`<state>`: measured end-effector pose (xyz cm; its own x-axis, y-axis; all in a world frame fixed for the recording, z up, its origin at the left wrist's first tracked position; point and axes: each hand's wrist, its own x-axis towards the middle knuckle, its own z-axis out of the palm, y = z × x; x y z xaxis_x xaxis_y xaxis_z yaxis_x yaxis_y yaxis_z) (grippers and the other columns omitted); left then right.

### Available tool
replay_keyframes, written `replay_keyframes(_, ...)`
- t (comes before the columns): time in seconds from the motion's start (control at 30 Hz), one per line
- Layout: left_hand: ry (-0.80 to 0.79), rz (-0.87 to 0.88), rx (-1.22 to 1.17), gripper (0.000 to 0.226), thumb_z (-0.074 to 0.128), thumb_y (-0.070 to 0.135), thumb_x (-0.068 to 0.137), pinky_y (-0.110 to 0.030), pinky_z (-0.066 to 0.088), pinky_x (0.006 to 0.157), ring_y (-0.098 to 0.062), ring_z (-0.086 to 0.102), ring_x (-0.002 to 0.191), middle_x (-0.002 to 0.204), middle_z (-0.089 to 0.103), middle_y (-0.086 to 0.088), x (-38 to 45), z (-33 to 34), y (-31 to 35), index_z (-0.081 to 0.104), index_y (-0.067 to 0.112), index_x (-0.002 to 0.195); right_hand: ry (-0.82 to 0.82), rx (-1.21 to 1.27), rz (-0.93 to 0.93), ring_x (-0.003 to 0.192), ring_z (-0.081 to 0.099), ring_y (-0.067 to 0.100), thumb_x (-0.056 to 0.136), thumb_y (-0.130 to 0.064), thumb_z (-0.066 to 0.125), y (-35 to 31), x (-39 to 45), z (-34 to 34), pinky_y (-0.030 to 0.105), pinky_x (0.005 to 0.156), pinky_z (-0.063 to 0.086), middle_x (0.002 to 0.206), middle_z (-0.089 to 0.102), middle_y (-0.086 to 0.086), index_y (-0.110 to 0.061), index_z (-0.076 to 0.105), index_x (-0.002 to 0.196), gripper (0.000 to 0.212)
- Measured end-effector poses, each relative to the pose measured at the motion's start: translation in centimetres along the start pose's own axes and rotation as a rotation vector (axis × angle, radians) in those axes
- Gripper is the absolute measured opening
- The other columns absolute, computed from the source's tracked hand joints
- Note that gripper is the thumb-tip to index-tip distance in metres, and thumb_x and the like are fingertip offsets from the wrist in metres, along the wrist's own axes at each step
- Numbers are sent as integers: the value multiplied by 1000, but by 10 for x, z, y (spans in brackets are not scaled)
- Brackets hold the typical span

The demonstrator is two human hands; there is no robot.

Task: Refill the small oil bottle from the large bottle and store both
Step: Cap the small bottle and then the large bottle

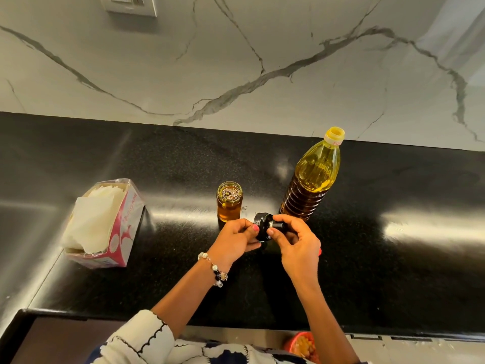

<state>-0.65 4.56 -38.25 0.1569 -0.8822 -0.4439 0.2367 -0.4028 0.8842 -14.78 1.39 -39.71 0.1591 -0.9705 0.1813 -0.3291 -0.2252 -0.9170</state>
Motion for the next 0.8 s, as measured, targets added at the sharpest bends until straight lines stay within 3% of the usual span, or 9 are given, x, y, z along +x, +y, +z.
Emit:
replay_keyframes(0.17,-3,-53,-142,14,46,6,99,-28,59,78,-25,67,92,103,64,-19,-3,2,2,57,3,90,-13,-66,-69,102,63,8,80,-7,72,-1,4,0,34,86,55,109,65,-5,-17,66,113,35)
replay_keyframes(0.33,-3,-40,-147,14,44,7,100,-30,59,78,-34,65,103,114,62,-27,-3,0,3,56,1,95,-105,-111,-72,103,59,5,80,-20,73,-6,12,-6,19,88,50,111,64,-4,-18,63,120,41)
replay_keyframes(0.43,-44,-51,-271,17,42,5,100,-33,60,78,-29,68,96,105,67,-20,-6,0,6,57,1,95,-109,-124,-114,108,52,9,82,-32,70,-8,13,-3,34,87,51,114,59,-7,-21,61,120,41)
replay_keyframes(0.53,-57,-72,-422,20,43,4,99,-35,60,78,-25,67,88,93,67,-16,-13,-1,6,60,3,90,-241,-84,-119,116,47,6,79,-46,66,-11,12,2,27,95,43,123,53,-13,-29,48,132,58)
replay_keyframes(0.67,-2,-81,-489,29,43,7,100,-36,59,79,-34,55,105,115,55,-27,-19,-7,4,51,-9,123,-353,-16,-157,113,52,4,77,-33,76,-16,13,9,15,94,41,121,54,-9,-30,40,135,68)
replay_keyframes(0.8,64,-14,-383,32,41,18,102,-34,60,78,-30,67,97,108,67,-23,-24,-18,10,58,-6,115,-366,-63,-211,114,52,7,77,-36,74,-26,30,20,20,97,41,125,53,-6,-25,38,137,71)
